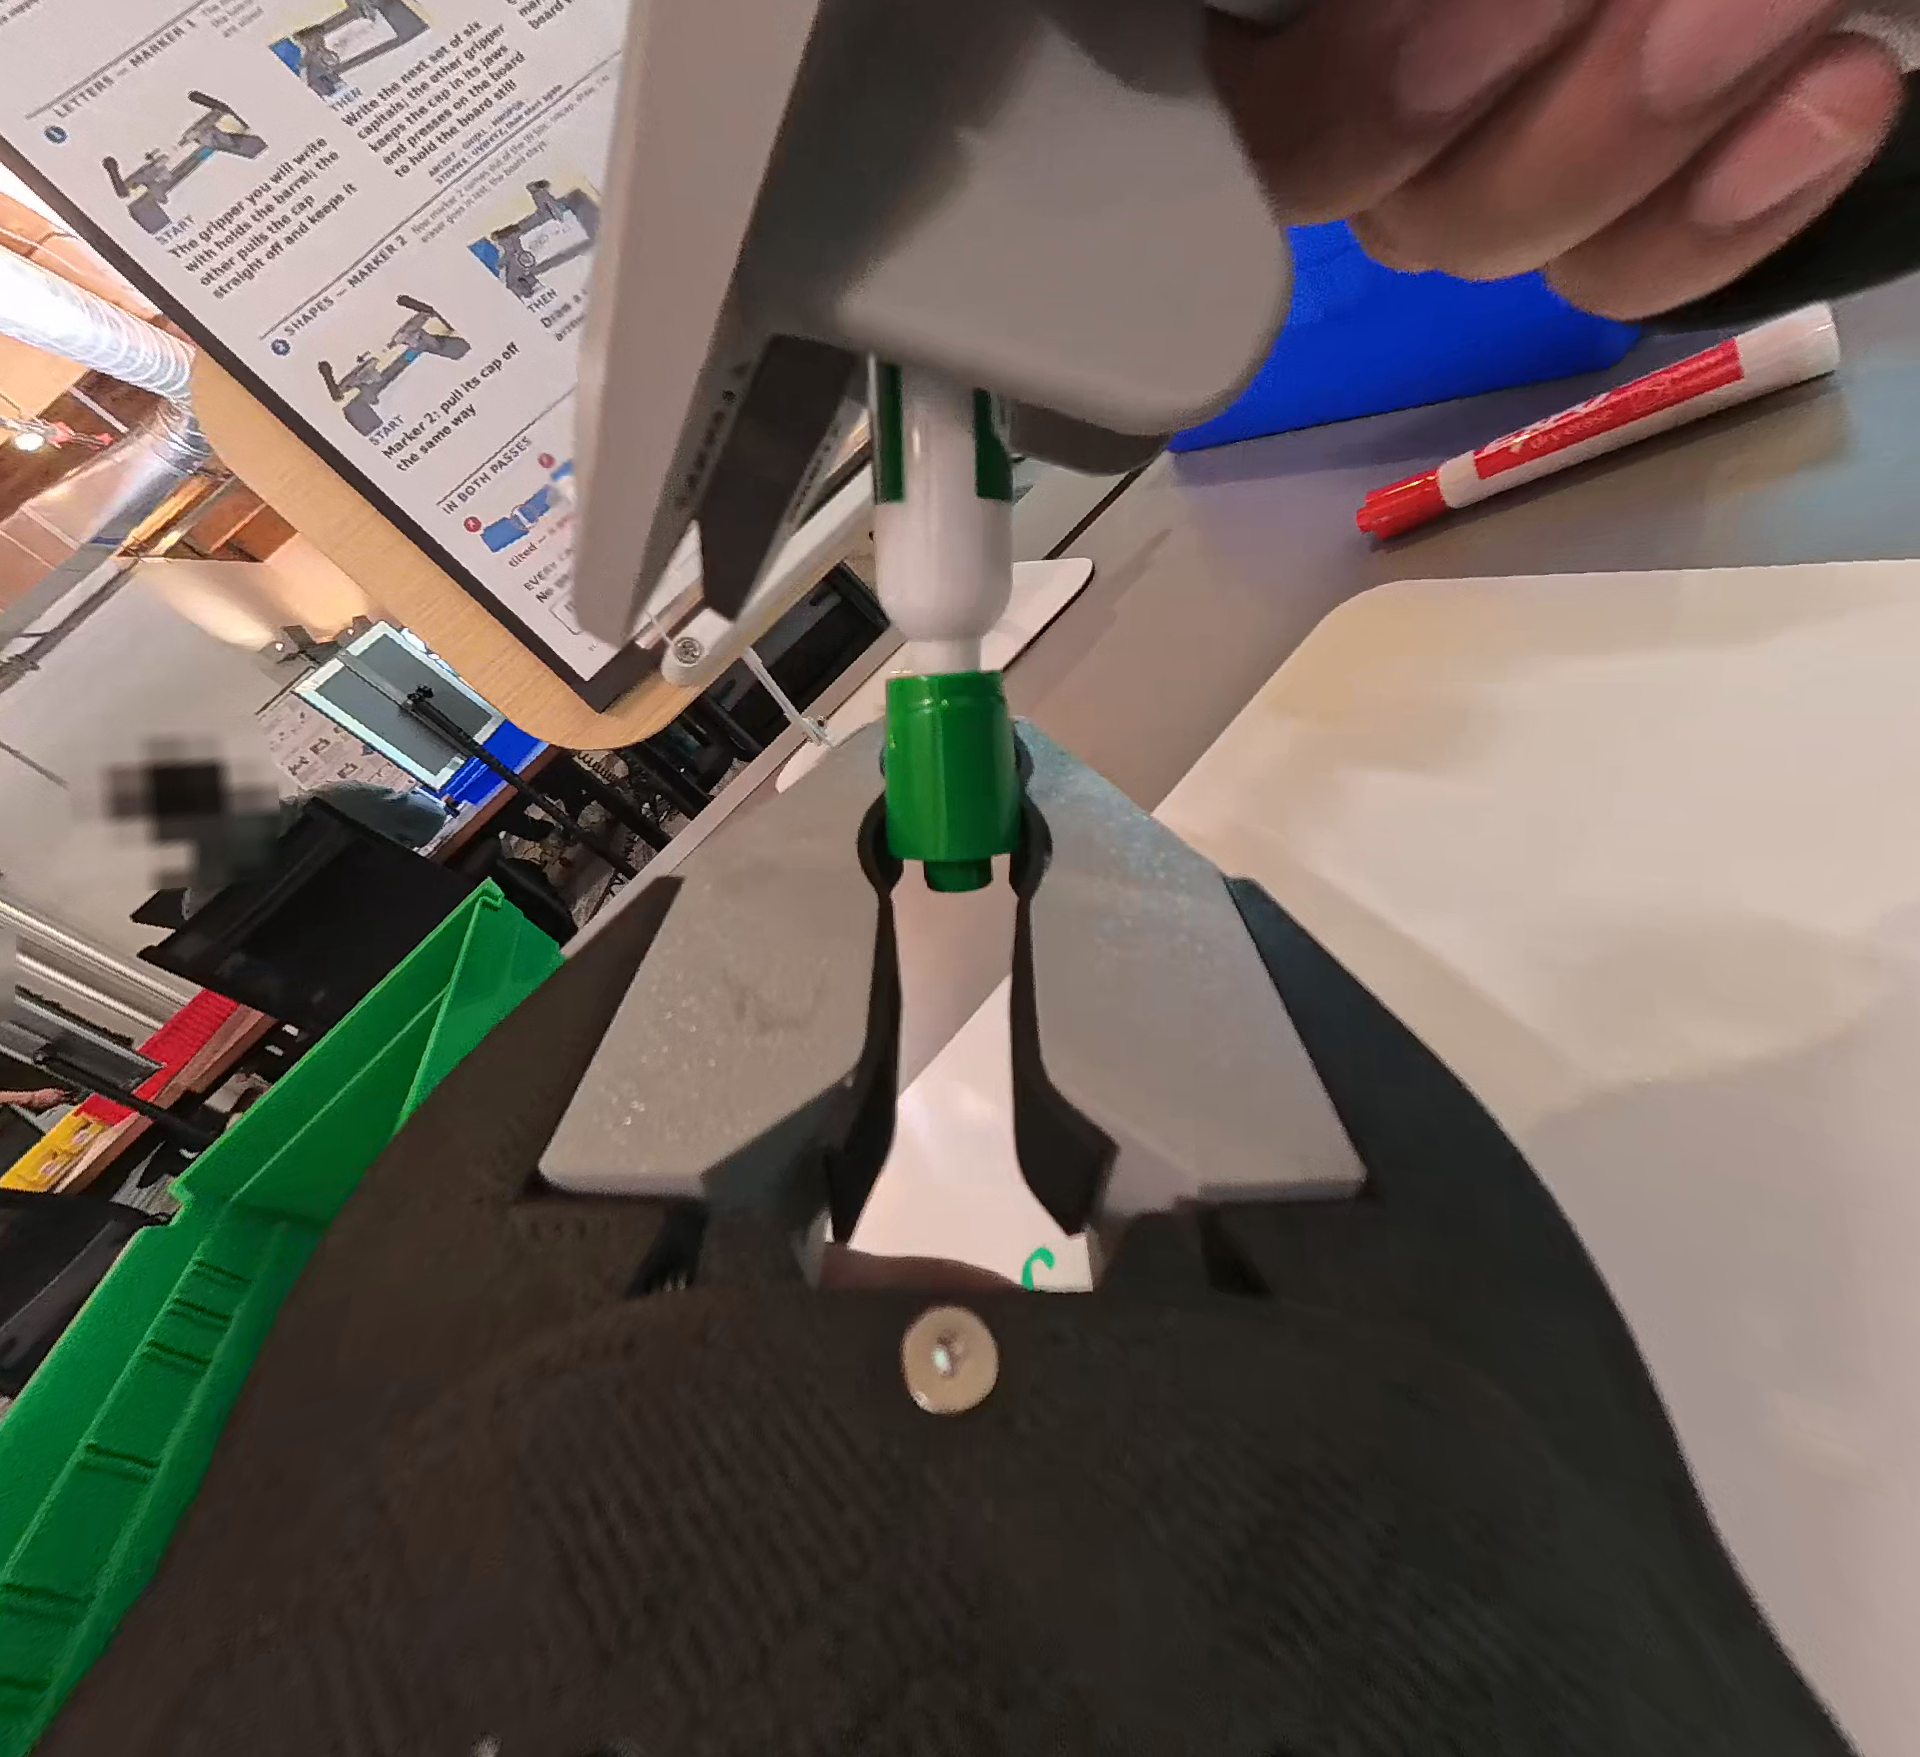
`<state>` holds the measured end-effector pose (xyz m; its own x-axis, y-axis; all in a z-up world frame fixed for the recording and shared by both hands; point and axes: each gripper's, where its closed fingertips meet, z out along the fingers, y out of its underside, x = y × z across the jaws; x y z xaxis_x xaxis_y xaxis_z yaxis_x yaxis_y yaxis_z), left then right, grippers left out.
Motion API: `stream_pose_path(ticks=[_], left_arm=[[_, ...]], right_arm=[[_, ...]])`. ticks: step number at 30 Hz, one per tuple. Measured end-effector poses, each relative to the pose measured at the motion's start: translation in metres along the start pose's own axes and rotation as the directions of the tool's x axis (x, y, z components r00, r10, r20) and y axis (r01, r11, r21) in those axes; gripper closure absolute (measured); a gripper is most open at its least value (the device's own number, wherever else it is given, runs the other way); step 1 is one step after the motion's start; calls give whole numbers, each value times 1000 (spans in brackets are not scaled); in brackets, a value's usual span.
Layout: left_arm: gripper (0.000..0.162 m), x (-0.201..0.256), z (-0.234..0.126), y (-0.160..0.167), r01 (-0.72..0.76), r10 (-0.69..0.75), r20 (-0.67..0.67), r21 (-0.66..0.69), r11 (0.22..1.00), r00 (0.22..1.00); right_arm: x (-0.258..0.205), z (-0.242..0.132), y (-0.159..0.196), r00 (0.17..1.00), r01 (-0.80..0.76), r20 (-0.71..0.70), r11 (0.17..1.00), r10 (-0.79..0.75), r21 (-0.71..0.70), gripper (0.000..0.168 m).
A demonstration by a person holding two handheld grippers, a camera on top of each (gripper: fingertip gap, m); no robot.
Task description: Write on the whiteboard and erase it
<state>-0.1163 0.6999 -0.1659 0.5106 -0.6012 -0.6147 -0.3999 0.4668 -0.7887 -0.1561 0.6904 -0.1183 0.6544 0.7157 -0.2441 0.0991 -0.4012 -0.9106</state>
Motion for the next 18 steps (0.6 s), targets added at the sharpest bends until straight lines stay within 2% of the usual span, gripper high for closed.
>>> stream_pose_path(ticks=[1,7,13,18], left_arm=[[148,1,0,0,5,-5,-5,-2,1000,1000],[148,1,-1,-1,42,-42,-20,3,999,999],[149,-4,-3,-1,116,-115,-38,24,993,993],[149,-4,-2,1,107,-107,-34,8,994,994]], right_arm=[[-1,1,-2,1000,2,3,1000,-2,14,138],[-7,3,-20,999,45,-6,982,-45,181,140],[-13,3,-23,998,15,52,970,-29,243,141],[-11,4,-24,999,11,40,969,-22,248,141]])
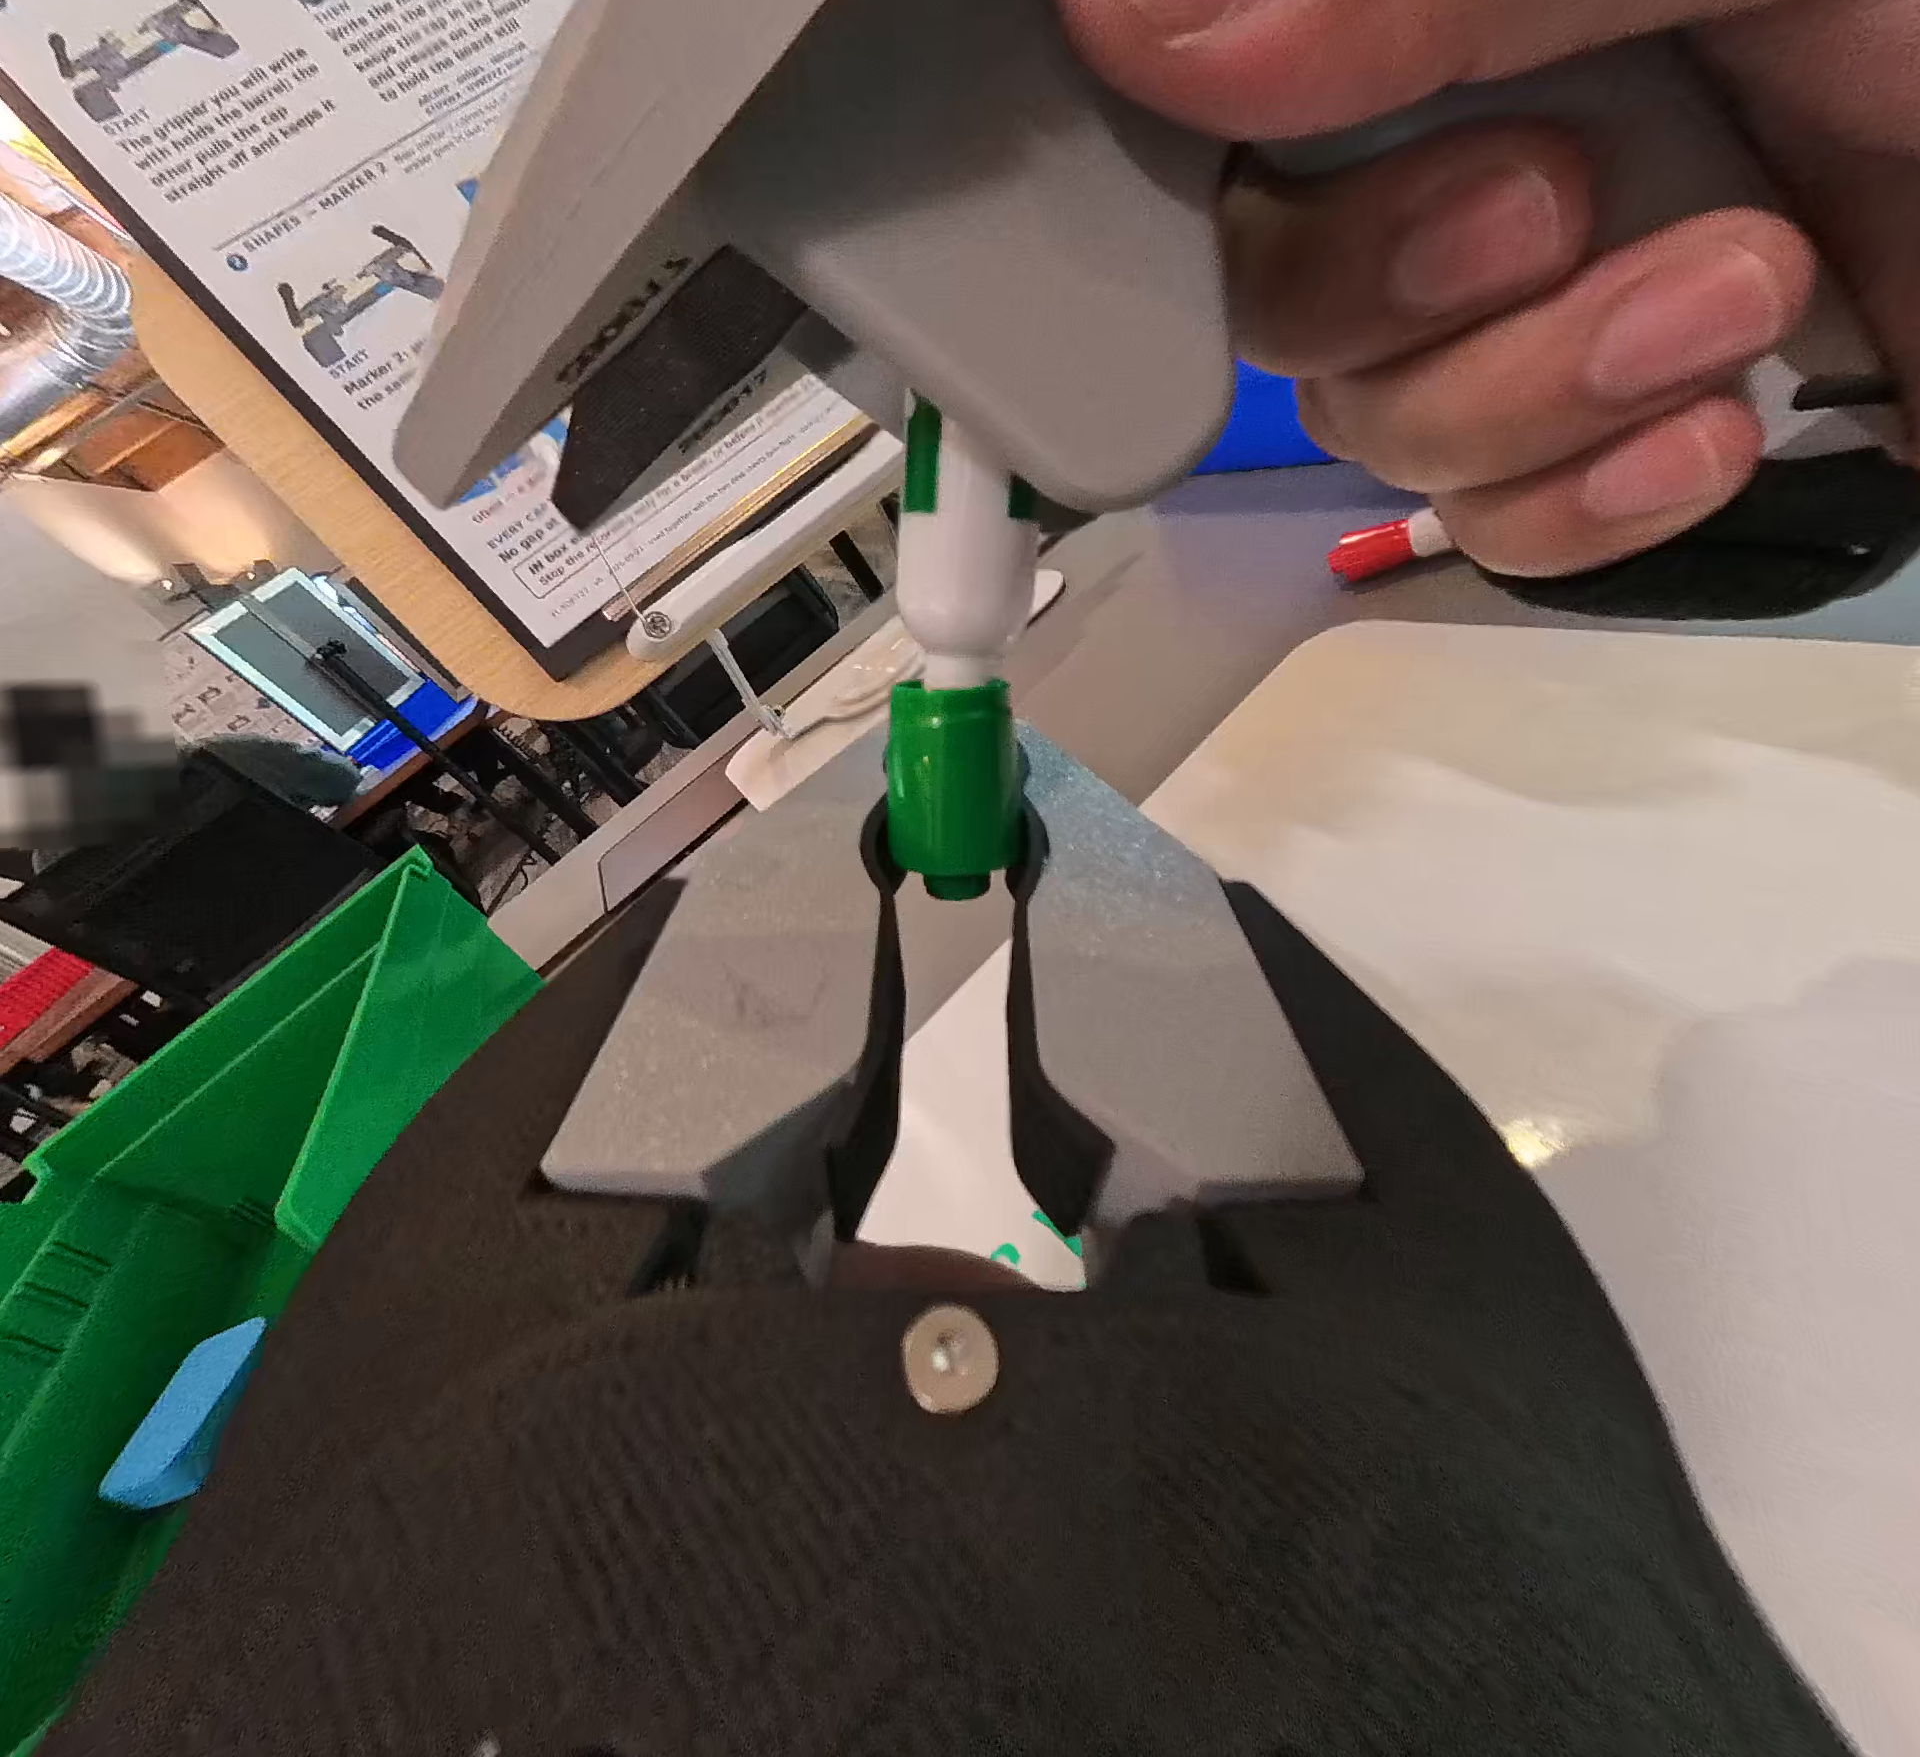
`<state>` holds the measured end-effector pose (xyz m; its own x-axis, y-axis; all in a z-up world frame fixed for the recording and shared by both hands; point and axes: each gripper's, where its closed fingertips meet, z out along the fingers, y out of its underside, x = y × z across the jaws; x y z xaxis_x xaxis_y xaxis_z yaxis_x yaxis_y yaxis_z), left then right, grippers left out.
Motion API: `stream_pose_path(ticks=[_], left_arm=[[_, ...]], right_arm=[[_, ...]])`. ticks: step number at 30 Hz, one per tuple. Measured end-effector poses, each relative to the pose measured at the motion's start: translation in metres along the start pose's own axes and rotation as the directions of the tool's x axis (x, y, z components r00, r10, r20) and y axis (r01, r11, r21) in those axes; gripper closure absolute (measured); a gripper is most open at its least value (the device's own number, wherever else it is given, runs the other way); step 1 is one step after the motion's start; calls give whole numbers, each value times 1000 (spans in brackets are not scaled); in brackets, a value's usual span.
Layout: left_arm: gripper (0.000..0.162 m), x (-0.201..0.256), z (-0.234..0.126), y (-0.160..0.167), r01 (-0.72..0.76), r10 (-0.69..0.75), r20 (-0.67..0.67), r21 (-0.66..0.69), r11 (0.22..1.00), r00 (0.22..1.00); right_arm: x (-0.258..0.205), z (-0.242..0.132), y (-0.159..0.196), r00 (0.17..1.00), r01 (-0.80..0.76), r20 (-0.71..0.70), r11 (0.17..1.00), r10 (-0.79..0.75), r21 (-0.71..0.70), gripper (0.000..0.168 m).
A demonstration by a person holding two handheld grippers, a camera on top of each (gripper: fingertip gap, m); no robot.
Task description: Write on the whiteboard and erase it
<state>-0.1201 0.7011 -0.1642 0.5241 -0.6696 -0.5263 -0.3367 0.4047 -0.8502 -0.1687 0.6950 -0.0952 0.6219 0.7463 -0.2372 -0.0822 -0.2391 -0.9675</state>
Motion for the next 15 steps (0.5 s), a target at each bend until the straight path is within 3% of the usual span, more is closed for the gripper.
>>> stream_pose_path(ticks=[4,11,15], left_arm=[[150,3,4,11,-27,26,-12,-72,997,1000],[151,10,5,21,-90,86,-39,-136,987,996],[152,17,5,22,22,-38,-108,-148,989,993]], right_arm=[[0,6,10,989,117,-75,988,-125,-103,141],[-2,12,26,961,235,-88,940,-263,-248,142],[-10,11,26,923,348,-95,914,-373,-209,142]])
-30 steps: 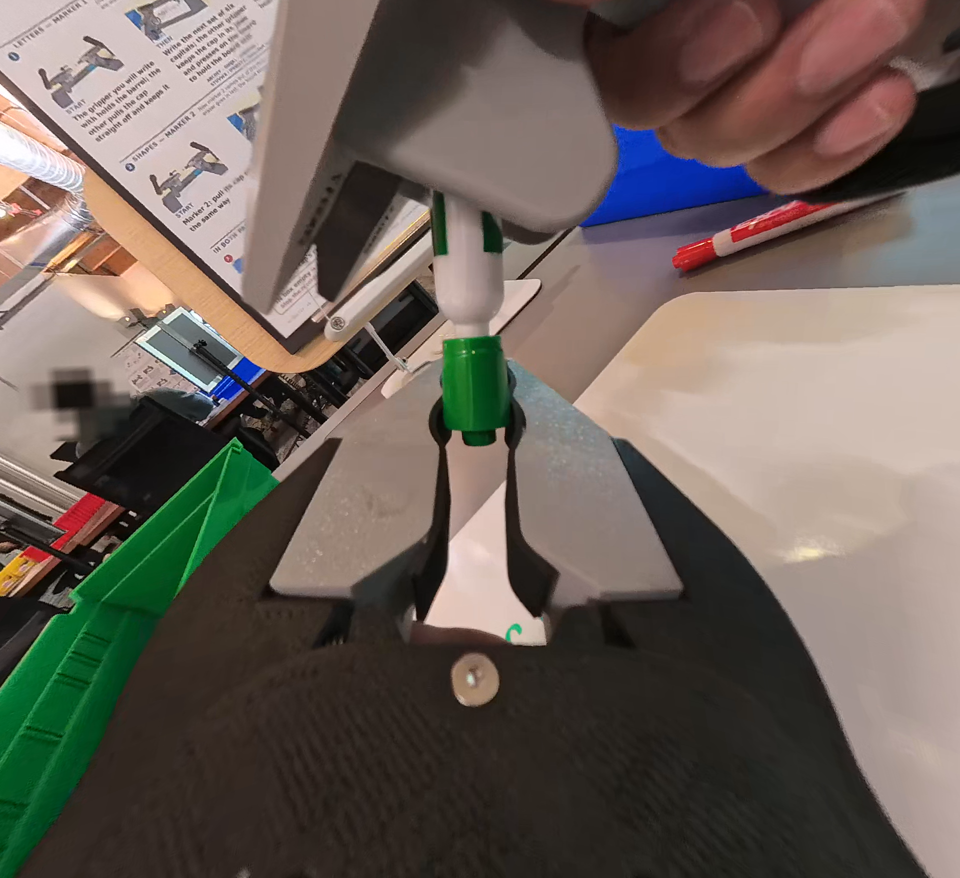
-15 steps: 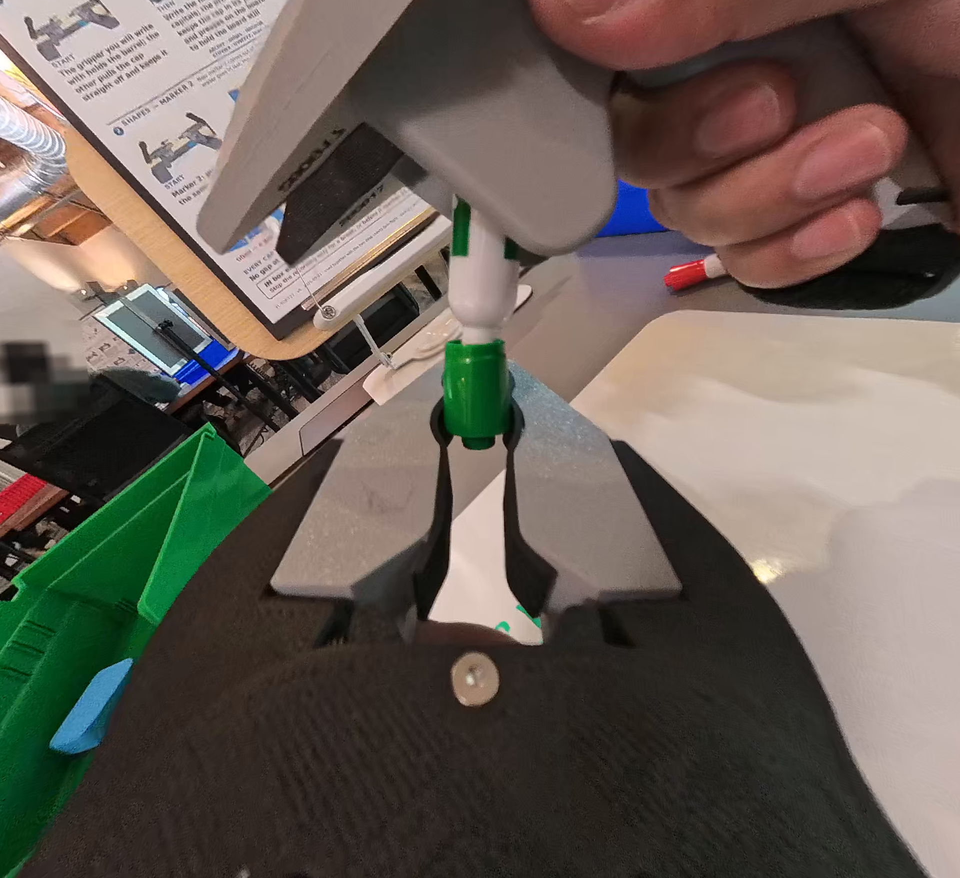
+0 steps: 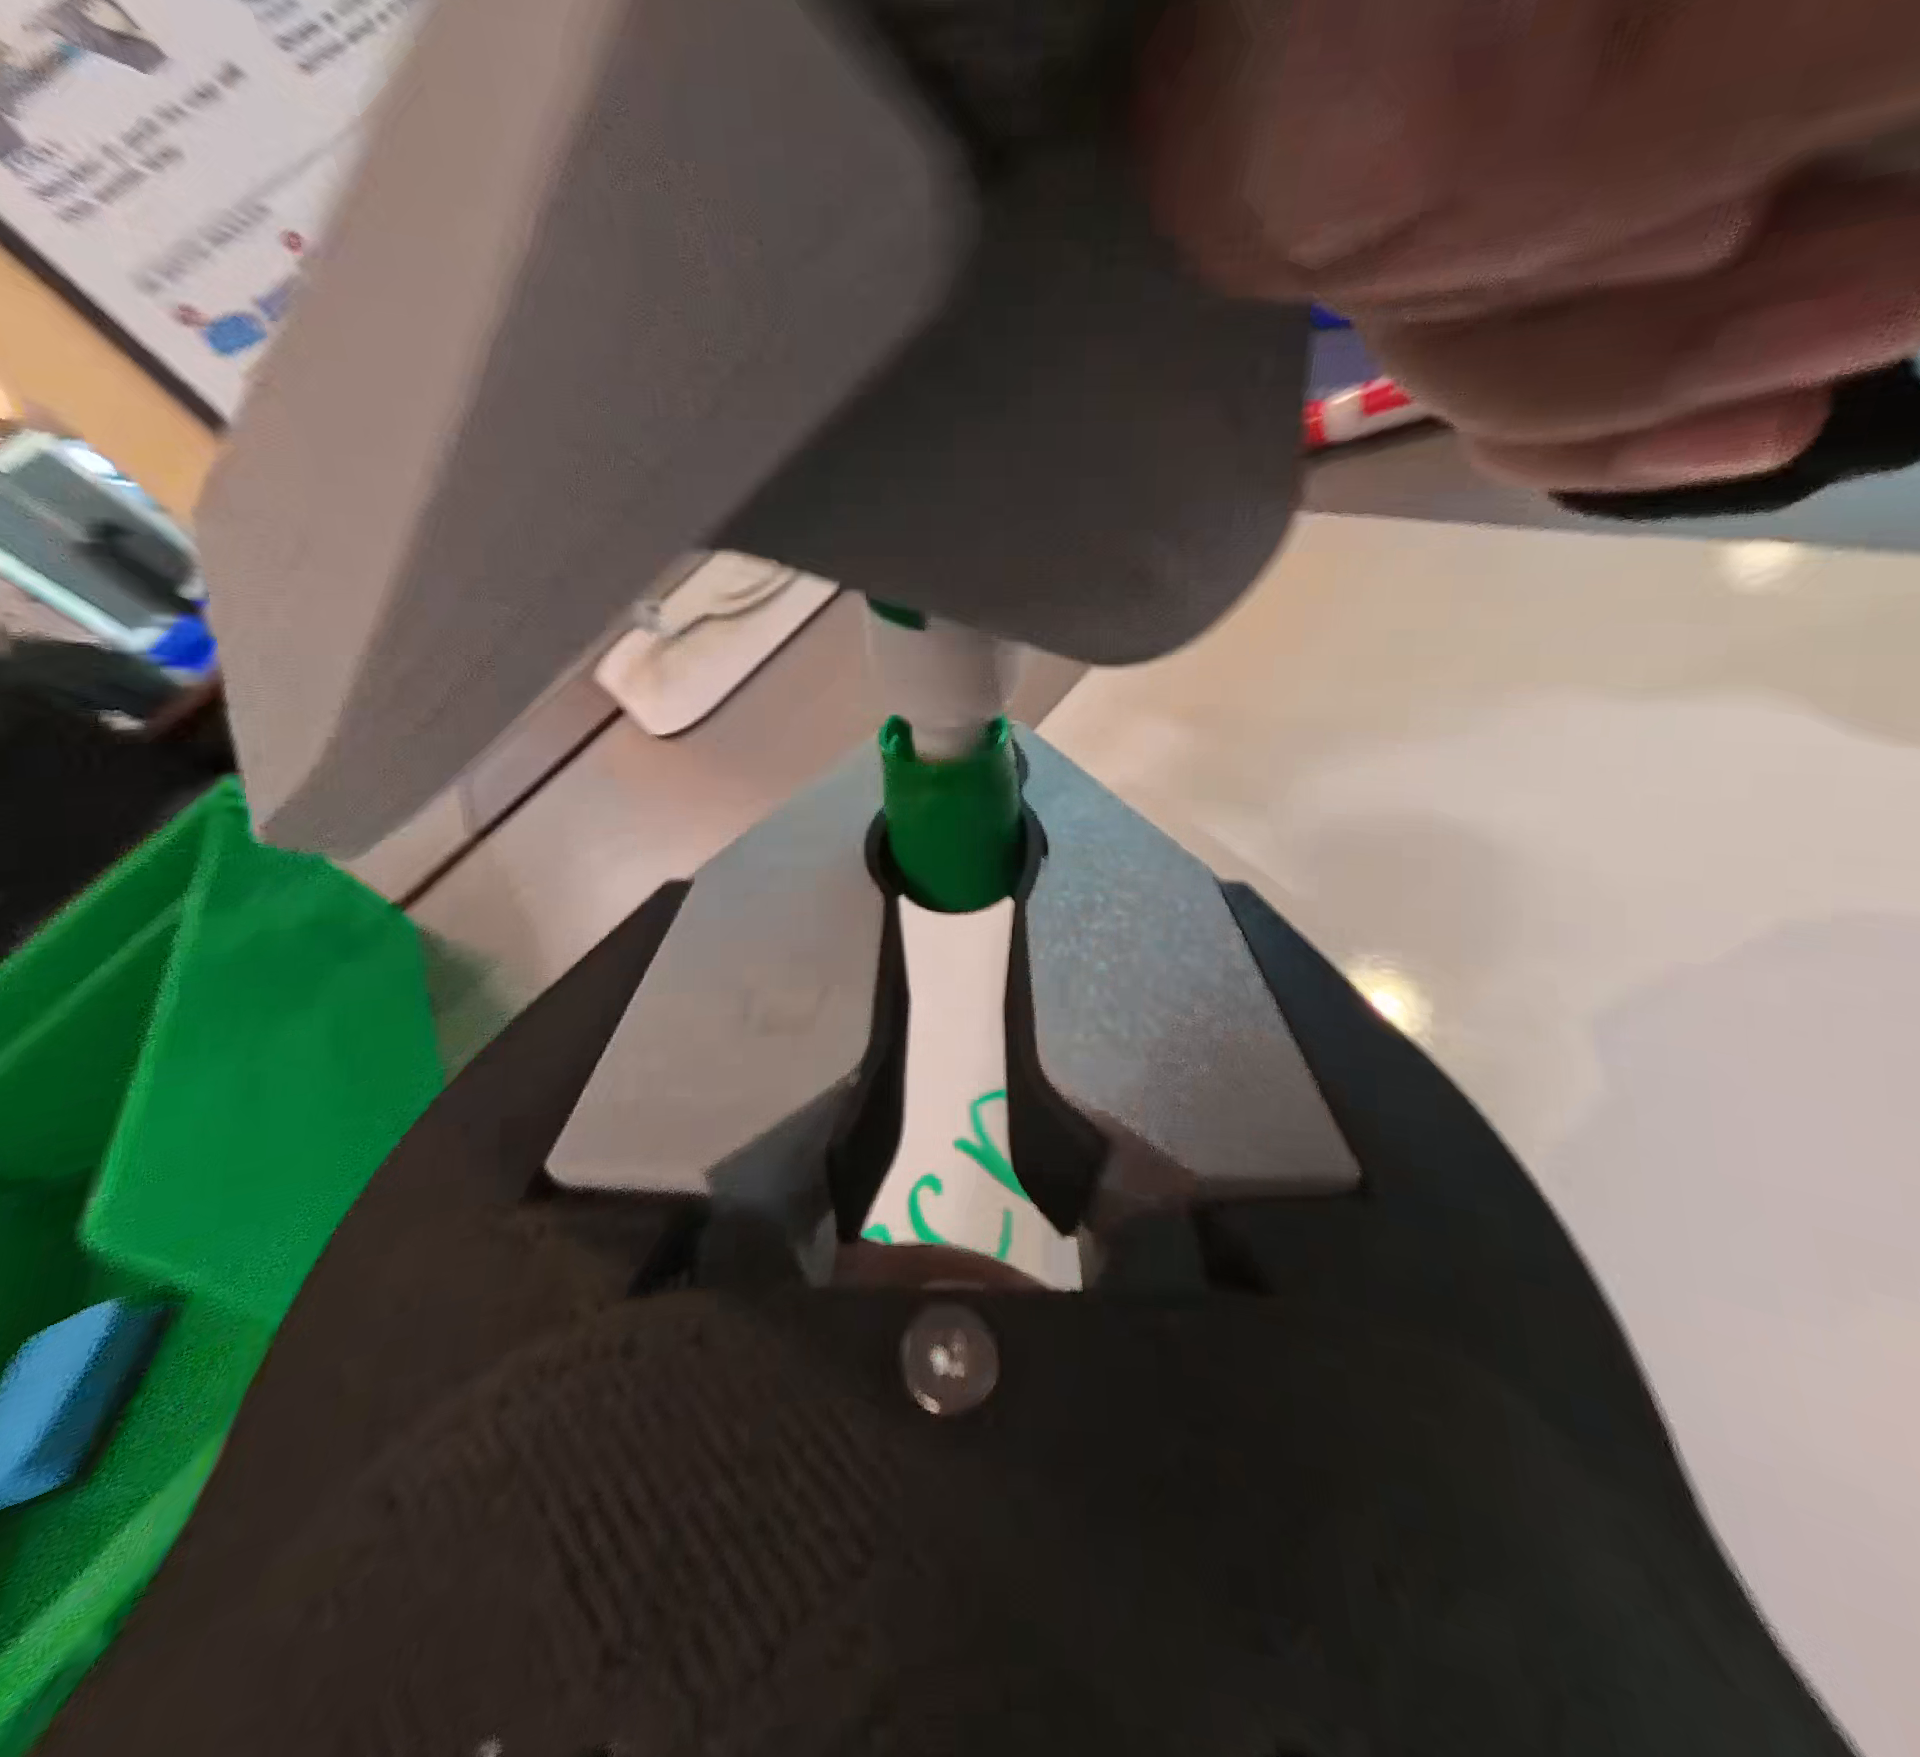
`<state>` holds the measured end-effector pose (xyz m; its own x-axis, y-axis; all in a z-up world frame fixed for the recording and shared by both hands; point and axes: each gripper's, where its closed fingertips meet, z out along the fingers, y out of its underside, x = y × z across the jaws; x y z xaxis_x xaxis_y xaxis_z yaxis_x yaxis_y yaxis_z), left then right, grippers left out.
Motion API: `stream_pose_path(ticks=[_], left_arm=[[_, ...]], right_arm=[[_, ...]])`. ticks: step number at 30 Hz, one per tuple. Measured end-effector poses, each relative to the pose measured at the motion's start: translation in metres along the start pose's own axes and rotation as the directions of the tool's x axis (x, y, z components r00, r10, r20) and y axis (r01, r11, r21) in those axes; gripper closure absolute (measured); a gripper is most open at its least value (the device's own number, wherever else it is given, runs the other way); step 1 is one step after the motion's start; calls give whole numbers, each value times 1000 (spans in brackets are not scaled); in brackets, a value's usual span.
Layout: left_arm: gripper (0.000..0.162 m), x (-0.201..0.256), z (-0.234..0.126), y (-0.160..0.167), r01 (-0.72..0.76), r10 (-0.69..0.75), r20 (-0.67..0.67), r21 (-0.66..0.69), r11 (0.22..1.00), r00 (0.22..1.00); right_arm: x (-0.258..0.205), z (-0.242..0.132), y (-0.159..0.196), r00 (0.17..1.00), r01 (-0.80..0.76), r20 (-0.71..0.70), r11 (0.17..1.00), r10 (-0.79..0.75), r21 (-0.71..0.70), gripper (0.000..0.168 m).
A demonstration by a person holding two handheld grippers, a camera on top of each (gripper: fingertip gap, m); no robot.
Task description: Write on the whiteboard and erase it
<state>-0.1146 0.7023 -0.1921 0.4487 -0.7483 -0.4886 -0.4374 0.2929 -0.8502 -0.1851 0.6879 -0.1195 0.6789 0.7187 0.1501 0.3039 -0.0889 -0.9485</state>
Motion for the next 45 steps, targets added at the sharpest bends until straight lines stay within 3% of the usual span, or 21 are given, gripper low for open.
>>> stream_pose_path(ticks=[2,6,9,11,14,18,21,24,26,29,32,36,38,42,45], left_arm=[[152,9,-1,0,55,-54,-92,9,998,994],[152,35,-8,-7,122,-103,-310,44,991,945],[151,52,-13,-10,172,-149,-443,12,985,884],[152,49,-6,-2,138,-139,-393,-31,990,909],[152,33,2,7,36,-50,-220,-67,997,974],[153,12,4,15,-60,54,-56,-114,992,997],[151,18,2,12,-45,34,-111,-101,994,993],[150,47,0,25,49,-108,-349,-173,984,931],[151,54,-3,25,74,-146,-421,-184,980,895],[149,71,-20,9,192,-272,-593,-196,962,758],[149,72,-33,-4,272,-327,-677,-190,943,660],[149,82,-57,-20,394,-420,-801,-254,883,426],[149,85,-64,-24,416,-433,-825,-272,868,363],[150,84,-61,-20,420,-460,-814,-301,856,355],[152,88,-49,-2,323,-424,-760,-293,900,492]], right_arm=[[-2,-2,3,999,-17,28,1000,17,11,142],[-9,-17,8,969,-110,225,994,103,20,142],[-14,-23,15,961,-60,268,998,62,-13,142],[-9,-18,20,981,-19,190,999,24,-26,143],[1,-13,18,991,-105,91,994,101,41,142],[14,-11,14,966,-260,40,953,257,154,142],[7,-11,12,982,-182,79,974,172,134,142],[-1,-3,34,975,-135,172,990,139,-35,140],[-4,-6,33,969,-113,214,992,121,-46,140],[-17,-13,21,944,-77,317,996,87,-42,140],[-23,-17,14,914,-82,393,995,100,-60,140],[-35,-26,11,833,-130,529,987,163,-100,140],[-38,-30,10,817,-128,556,988,151,-81,140],[-29,-28,13,830,-254,509,967,230,-23,141],[-21,-24,29,824,-364,459,931,331,-17,142]])
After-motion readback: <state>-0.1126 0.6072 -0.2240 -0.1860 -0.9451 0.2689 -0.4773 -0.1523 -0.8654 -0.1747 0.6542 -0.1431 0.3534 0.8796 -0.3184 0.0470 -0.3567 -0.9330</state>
